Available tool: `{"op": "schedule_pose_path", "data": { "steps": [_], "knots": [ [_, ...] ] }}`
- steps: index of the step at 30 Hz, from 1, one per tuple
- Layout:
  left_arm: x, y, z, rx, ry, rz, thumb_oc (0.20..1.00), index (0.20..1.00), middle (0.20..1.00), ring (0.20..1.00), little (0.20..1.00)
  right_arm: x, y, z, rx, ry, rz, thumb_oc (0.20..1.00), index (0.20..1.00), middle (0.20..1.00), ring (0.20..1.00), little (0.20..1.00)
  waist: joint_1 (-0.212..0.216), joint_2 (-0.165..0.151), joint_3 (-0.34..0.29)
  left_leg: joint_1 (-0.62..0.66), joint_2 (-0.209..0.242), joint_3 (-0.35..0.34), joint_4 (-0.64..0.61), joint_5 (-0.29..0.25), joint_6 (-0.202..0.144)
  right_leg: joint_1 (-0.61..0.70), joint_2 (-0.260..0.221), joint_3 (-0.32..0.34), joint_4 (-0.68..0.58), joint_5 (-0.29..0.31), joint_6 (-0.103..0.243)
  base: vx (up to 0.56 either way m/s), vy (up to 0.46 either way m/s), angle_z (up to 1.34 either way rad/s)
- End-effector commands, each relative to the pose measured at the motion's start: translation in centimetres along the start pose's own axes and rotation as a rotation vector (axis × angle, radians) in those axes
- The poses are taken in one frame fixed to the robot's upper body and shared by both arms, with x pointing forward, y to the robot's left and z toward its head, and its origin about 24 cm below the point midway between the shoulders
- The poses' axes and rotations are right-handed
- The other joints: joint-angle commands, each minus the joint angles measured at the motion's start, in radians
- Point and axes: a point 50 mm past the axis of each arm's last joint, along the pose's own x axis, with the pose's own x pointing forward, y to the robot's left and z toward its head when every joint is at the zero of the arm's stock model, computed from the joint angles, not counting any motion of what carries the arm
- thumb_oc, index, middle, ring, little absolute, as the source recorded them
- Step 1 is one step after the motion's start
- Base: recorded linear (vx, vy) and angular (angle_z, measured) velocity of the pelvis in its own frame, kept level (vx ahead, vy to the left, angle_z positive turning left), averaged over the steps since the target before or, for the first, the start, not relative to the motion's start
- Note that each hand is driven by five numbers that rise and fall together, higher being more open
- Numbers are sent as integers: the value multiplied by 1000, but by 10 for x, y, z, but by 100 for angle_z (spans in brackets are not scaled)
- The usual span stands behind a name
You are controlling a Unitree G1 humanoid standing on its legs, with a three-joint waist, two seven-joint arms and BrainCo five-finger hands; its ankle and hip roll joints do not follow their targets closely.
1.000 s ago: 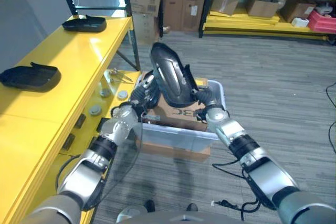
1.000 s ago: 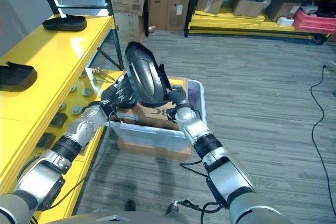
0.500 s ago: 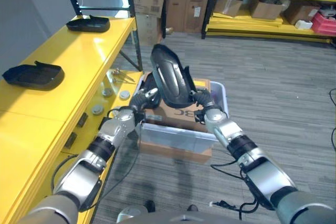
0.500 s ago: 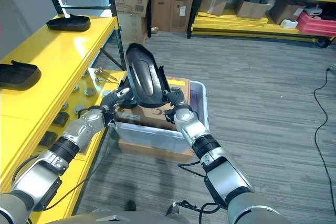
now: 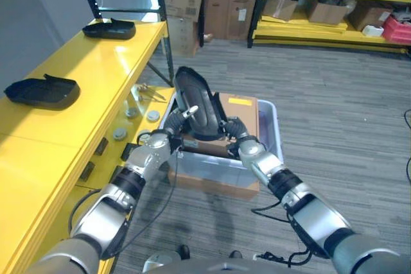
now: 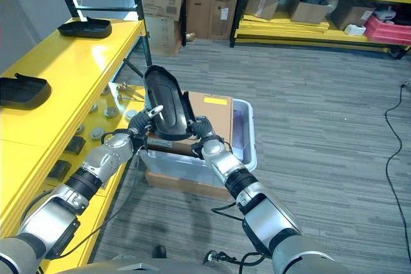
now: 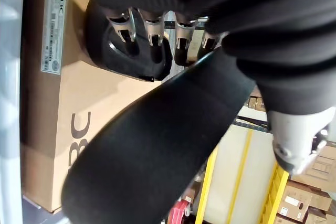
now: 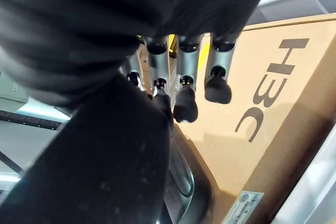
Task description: Move parts from the plastic box to the shelf.
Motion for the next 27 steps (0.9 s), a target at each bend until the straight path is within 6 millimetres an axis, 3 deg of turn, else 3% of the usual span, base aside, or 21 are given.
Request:
{"op": "schedule_pose_path", "data": {
  "steps": [1,4,5,7,17,25,26,27],
  "knots": [
    [6,-27,29,167,-140,-99,1000,1000,1000,1000,1000,5,8,33,-8,-137,25,200,200,200,200,200,44,-27,-66,-18,89,4,11,-45,-87,13,-110,39,10,-48,146,0,0,0],
    [5,-32,31,209,-141,-116,1000,1000,1000,1000,1000,4,9,36,-4,-146,34,200,200,200,200,200,42,-27,-66,-18,88,4,10,-45,-87,13,-109,42,9,-49,146,0,0,0],
    [5,-32,31,219,-142,-117,592,592,592,592,592,4,10,36,-4,-148,36,200,200,200,200,200,42,-27,-66,-17,88,4,10,-45,-87,14,-109,43,8,-49,146,0,0,0],
    [4,-34,33,264,-156,-116,200,200,200,200,200,4,12,38,-5,-152,42,200,200,200,200,200,41,-26,-66,-16,88,5,8,-44,-87,14,-108,43,8,-49,145,0,0,0],
    [1,-38,42,291,-219,-143,200,200,200,200,200,3,22,39,130,-112,54,200,200,200,200,200,45,-23,-63,-12,89,6,7,-43,-89,19,-108,43,7,-49,143,0,0,0],
    [-7,-47,62,187,-314,-189,200,200,200,200,200,0,28,42,508,-65,100,200,200,200,200,200,48,-19,-60,-7,92,4,3,-40,-92,23,-109,38,7,-49,140,0,0,0],
    [-10,-47,66,159,-327,-191,200,200,200,200,200,-1,28,46,580,-92,108,780,780,780,780,780,50,-18,-60,-7,92,3,3,-40,-92,25,-109,36,8,-50,140,0,0,0],
    [-10,-47,67,152,-333,-192,200,200,200,200,200,-1,27,48,600,-104,113,1000,1000,1000,1000,1000,50,-17,-61,-7,92,3,3,-40,-92,25,-109,36,8,-50,140,0,0,0]
  ]
}}
